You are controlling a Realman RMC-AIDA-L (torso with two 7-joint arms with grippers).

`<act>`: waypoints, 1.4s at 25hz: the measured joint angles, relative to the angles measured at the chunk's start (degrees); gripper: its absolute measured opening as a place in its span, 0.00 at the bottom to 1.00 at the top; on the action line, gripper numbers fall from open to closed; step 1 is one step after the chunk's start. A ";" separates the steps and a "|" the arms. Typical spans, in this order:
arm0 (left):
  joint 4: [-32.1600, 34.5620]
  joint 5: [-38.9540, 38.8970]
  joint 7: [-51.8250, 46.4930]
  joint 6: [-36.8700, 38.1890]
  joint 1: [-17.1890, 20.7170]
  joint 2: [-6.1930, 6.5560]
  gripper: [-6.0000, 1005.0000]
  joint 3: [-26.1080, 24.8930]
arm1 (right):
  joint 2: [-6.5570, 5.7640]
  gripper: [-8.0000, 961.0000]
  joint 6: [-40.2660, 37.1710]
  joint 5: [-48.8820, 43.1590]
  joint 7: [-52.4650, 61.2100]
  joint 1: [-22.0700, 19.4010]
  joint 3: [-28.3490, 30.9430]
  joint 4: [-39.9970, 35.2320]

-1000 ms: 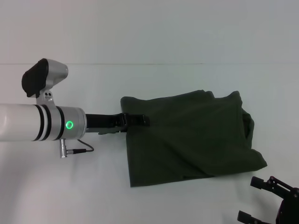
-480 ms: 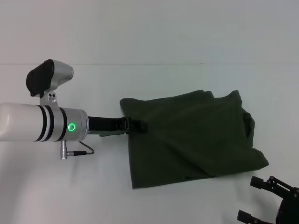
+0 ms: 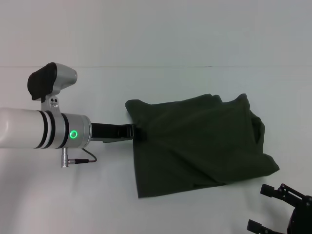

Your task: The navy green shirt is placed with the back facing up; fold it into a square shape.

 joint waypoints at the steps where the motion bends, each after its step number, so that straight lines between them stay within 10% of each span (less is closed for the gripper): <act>1: 0.00 0.00 0.11 0.09 0.00 0.06 0.22 0.00 | 0.00 0.95 -0.01 0.00 0.00 0.00 0.00 0.00; 19: -0.15 0.96 -1.88 7.87 -0.18 7.83 0.07 -0.53 | 0.00 0.95 -0.15 0.08 0.79 0.82 0.06 0.06; 35: 0.81 2.11 0.42 -0.83 -0.13 6.27 0.07 -0.52 | 0.08 0.95 0.28 -0.01 0.79 2.26 0.26 0.87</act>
